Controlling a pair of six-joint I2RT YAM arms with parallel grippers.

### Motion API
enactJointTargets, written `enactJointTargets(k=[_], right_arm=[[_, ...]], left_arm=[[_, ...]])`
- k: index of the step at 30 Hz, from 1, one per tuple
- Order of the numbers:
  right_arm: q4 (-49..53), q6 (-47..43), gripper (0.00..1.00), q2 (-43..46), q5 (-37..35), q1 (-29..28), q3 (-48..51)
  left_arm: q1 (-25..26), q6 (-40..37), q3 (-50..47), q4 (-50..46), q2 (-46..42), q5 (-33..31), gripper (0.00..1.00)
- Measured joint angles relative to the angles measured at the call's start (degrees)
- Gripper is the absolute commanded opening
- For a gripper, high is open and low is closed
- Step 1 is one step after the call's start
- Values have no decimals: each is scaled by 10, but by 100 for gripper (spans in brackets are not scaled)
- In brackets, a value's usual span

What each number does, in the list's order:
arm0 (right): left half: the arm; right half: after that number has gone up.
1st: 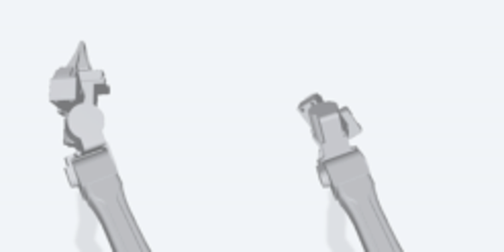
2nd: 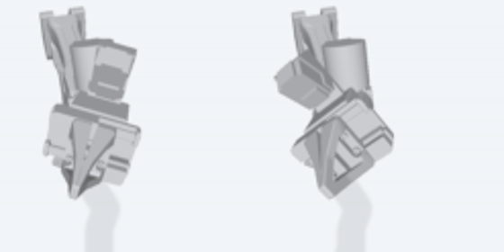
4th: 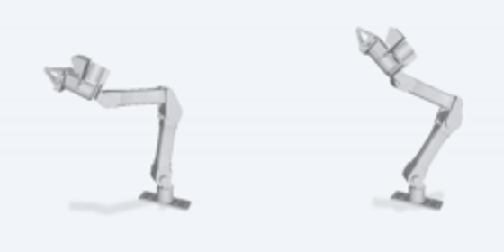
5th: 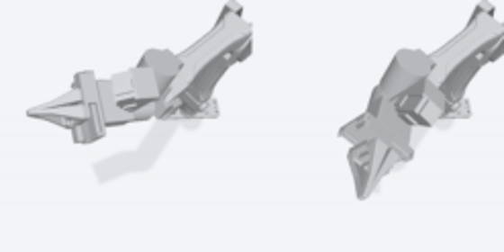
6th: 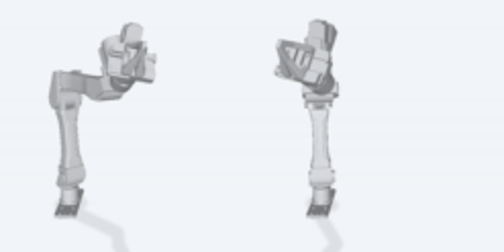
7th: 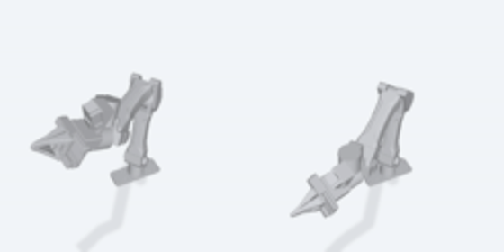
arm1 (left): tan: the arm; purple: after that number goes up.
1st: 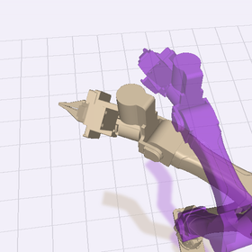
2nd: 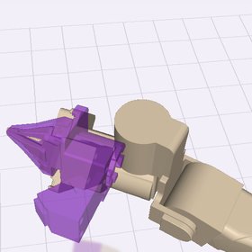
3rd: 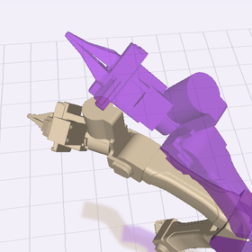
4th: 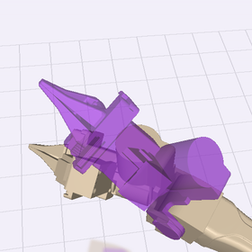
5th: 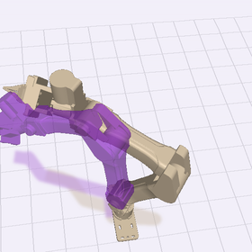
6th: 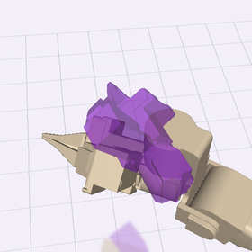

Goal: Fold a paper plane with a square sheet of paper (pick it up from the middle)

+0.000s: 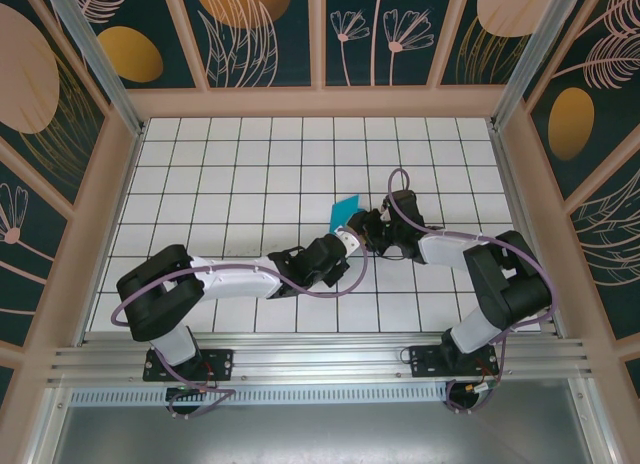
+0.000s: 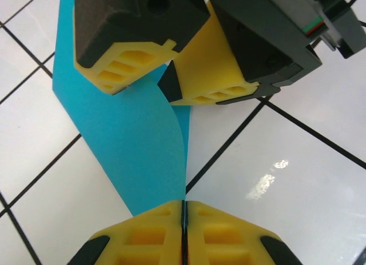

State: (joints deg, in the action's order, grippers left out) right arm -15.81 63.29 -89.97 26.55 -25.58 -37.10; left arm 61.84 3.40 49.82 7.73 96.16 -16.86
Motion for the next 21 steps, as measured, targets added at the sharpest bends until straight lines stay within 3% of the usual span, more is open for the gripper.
enactJointTargets(k=[5,12,21], right_arm=[[38,-23,45,2,-21,4,-9],[111,-67,47,53,-63,31,-12],[132,-126,17,89,-41,44,-30]], left_arm=[[0,0,6,-14,6,32,9],[-27,20,16,-20,10,132,11],[-79,44,23,-20,35,254,12]])
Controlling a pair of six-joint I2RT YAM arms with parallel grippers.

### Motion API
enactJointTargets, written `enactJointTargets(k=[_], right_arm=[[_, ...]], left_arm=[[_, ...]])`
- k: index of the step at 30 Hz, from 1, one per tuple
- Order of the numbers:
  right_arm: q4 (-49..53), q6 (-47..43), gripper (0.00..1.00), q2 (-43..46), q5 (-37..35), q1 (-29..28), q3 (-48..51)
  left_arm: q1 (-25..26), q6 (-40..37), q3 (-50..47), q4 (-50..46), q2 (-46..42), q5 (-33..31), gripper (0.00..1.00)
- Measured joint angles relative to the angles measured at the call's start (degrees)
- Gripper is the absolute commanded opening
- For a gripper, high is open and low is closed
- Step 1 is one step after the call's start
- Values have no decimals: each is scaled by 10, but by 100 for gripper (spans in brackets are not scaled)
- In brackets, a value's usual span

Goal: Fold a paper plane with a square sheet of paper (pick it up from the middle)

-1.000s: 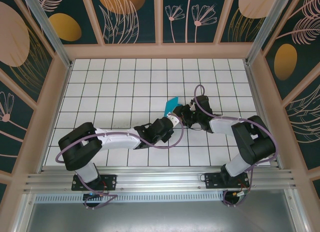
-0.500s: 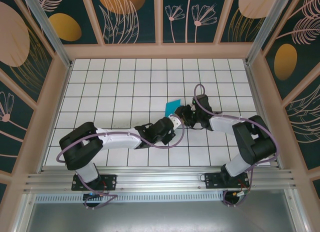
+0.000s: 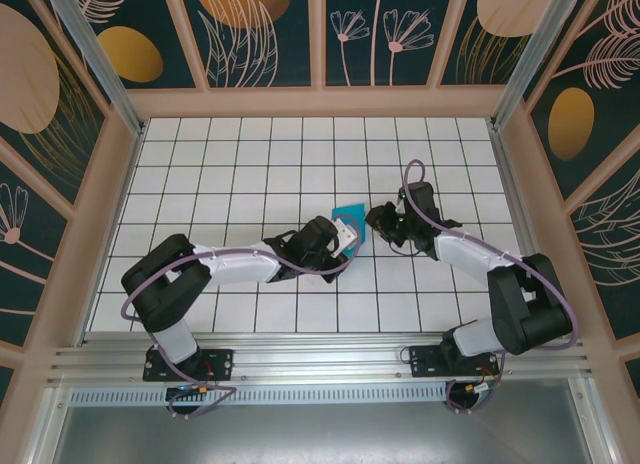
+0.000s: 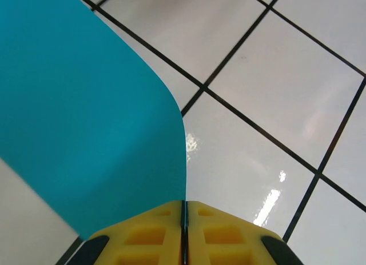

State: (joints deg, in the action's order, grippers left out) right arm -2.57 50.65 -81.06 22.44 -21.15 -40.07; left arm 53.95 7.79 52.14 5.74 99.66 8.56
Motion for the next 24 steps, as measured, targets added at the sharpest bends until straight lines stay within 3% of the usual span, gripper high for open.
enactJointTargets(k=[13,24], right_arm=[[-6,-45,11,-157,62,-6,-77],[36,-120,13,-240,55,-15,-160]], left_arm=[[-27,15,1,0,17,65,13],[-30,18,27,-20,38,78,13]])
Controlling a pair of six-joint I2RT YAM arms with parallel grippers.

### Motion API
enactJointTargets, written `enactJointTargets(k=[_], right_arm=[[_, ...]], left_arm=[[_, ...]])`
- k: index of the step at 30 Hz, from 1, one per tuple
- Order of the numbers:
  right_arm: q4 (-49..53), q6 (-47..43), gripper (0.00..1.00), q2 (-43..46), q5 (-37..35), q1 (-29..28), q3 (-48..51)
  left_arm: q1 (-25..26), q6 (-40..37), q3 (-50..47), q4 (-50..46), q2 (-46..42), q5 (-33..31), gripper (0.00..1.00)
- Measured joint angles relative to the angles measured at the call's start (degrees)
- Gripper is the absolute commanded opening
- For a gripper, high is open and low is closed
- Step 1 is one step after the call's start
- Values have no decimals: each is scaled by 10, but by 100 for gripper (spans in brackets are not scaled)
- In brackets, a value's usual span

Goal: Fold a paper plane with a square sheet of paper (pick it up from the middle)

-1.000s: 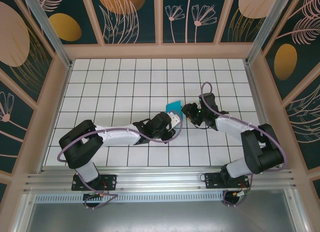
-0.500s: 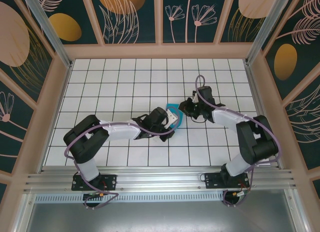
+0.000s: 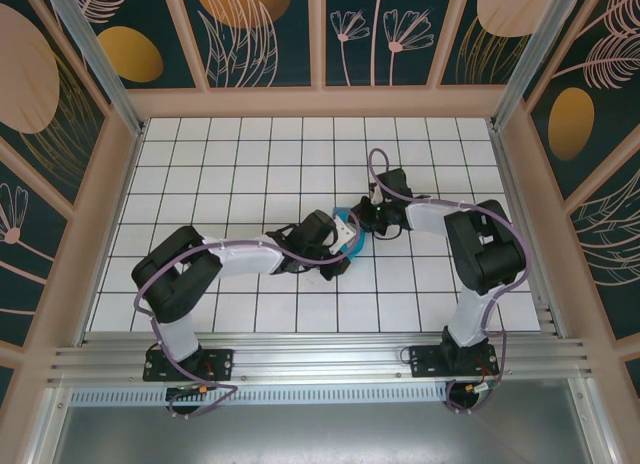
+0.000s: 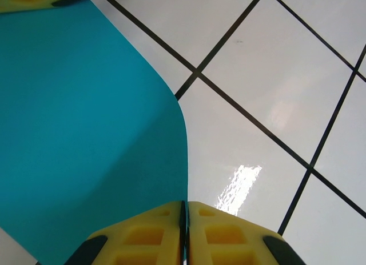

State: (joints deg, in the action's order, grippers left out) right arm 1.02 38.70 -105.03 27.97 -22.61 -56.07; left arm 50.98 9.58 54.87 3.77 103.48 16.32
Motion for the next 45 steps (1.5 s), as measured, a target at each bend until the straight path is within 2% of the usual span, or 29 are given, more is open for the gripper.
enactJointTargets(k=[13,21,32,45], right_arm=[[32,-69,13,-38,-13,2,-24],[35,-99,13,-38,-13,2,-25],[33,-105,14,-38,-11,2,-25],[17,-97,14,-38,-9,3,-16]], left_arm=[[-3,15,7,-7,2,3,14],[-30,19,37,-24,32,40,16],[-71,19,56,-45,48,58,19],[-74,21,56,-44,61,44,20]])
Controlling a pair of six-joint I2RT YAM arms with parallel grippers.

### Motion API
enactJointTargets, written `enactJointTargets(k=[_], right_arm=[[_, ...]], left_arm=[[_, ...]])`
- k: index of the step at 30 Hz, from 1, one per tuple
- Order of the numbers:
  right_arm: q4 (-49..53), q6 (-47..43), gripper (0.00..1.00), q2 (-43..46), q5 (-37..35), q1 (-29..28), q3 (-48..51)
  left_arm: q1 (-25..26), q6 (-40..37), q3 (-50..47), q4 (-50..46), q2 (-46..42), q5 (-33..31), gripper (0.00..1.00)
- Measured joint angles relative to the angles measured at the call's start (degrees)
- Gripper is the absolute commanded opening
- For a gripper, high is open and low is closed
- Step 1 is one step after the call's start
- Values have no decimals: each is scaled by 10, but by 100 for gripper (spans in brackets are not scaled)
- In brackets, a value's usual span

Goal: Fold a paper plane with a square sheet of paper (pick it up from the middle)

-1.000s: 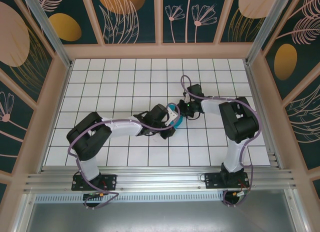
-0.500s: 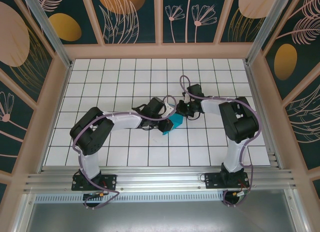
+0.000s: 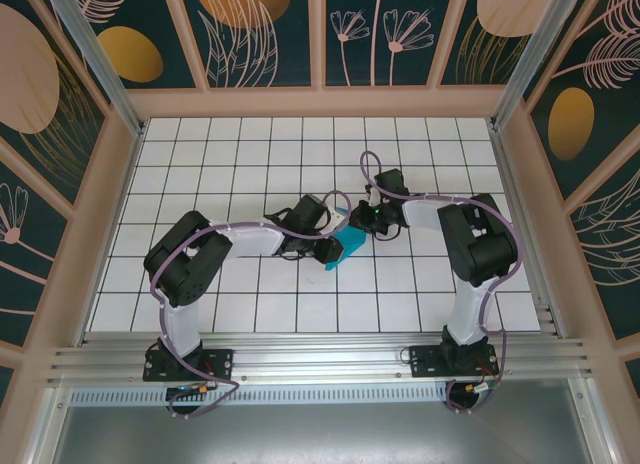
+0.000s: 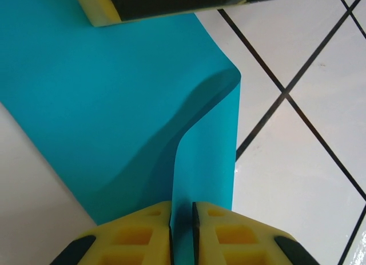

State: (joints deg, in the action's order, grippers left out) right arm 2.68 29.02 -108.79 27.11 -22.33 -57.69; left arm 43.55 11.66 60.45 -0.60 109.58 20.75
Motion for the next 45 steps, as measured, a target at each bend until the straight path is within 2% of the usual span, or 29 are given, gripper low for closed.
enactJointTargets(k=[45], right_arm=[[-19,16,14,2,0,0,10]], left_arm=[[-2,-18,20,-2,7,-49,23]])
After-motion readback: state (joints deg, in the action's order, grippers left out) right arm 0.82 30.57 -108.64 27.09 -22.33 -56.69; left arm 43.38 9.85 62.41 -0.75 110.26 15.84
